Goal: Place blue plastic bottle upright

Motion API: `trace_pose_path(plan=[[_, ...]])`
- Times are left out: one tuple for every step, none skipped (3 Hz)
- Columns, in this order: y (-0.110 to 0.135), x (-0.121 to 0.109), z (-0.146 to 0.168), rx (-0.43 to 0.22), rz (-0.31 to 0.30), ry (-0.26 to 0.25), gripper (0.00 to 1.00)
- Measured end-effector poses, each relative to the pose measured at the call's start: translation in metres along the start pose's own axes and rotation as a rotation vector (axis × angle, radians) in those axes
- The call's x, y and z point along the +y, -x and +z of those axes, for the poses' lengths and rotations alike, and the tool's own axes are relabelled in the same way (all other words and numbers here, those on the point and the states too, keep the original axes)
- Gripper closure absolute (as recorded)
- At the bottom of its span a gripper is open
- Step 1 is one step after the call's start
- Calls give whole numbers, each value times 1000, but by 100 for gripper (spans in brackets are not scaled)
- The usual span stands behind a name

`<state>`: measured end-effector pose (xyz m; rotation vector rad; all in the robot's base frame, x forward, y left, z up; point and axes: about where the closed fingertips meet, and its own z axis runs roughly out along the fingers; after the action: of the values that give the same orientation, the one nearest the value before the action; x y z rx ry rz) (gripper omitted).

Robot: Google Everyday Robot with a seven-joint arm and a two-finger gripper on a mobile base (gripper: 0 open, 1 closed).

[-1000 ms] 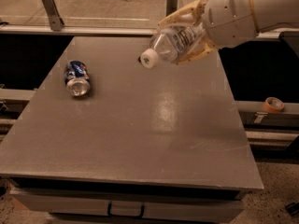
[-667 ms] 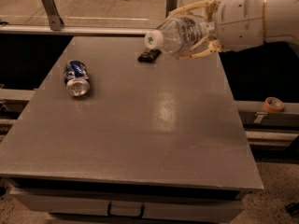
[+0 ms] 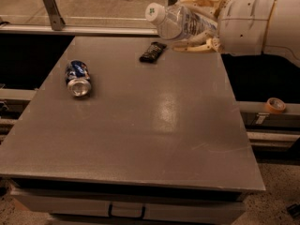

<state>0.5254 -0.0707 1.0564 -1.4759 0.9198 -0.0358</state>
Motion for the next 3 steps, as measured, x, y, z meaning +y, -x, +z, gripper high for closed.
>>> trace_pose_path(plan=[[6,12,7,6,122,-3,100],[16,33,18,8,398,-34,100],[20,52,26,10,659,-92,100]])
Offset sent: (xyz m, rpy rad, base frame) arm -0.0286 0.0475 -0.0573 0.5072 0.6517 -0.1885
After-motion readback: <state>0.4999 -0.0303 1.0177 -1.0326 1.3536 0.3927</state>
